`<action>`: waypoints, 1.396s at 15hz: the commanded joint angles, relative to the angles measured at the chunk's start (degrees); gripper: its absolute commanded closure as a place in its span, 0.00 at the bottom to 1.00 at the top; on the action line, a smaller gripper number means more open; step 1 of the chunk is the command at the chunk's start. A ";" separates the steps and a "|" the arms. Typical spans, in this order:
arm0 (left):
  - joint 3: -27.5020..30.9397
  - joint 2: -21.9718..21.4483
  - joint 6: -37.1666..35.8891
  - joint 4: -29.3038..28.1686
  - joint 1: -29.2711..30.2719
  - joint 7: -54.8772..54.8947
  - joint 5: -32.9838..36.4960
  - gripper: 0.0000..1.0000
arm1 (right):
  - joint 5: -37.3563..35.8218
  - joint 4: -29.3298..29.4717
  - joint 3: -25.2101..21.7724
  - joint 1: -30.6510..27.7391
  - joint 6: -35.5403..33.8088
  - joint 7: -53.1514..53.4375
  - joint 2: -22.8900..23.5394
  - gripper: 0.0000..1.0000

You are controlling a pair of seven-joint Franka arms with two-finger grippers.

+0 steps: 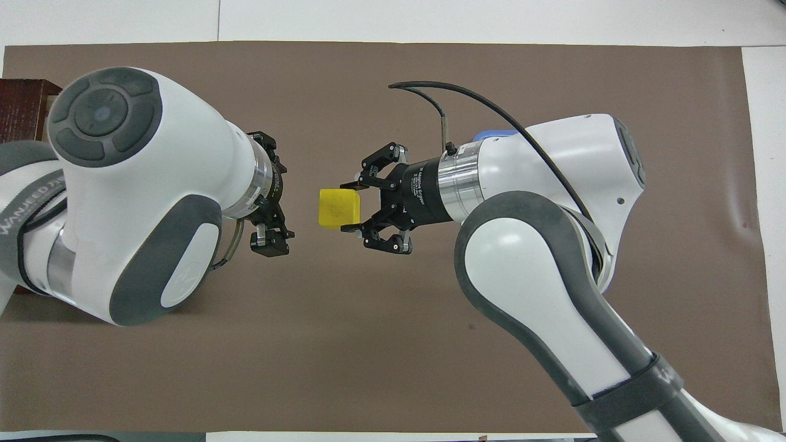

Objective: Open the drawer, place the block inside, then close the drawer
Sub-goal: 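Close the left gripper on the block held by the right gripper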

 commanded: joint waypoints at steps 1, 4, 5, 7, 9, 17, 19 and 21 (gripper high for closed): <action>0.87 -0.24 -1.12 0.51 -2.38 -1.33 -0.89 0.00 | 0.80 0.88 0.31 -0.09 0.58 1.44 0.42 1.00; 0.87 -0.06 -0.60 0.86 -3.52 -1.95 -1.50 0.00 | 0.80 0.88 0.31 -0.09 0.41 1.44 0.42 1.00; 0.79 -0.06 -0.42 1.04 -3.61 -1.95 -1.50 0.00 | 0.80 0.88 0.31 -0.09 0.41 1.44 0.42 1.00; 0.26 0.11 -0.24 1.30 -4.05 -1.95 -1.59 0.00 | 0.89 0.88 0.31 -0.18 0.32 1.44 0.42 1.00; 0.17 0.29 -0.24 1.39 -4.49 -1.95 -1.59 0.00 | 0.89 0.88 0.31 -0.18 0.32 1.44 0.51 1.00; 0.17 6.80 -1.30 9.39 -4.84 -1.86 -0.71 0.00 | 0.89 0.88 0.31 -0.18 0.23 1.44 0.51 1.00; 0.17 6.71 -1.12 9.13 -4.84 -1.86 -0.71 0.00 | 0.89 0.88 0.31 -0.18 0.23 1.44 0.51 1.00; 0.17 6.71 -1.56 8.86 -5.02 -1.86 -0.28 0.00 | 0.89 0.88 0.31 -0.18 0.23 1.44 0.51 1.00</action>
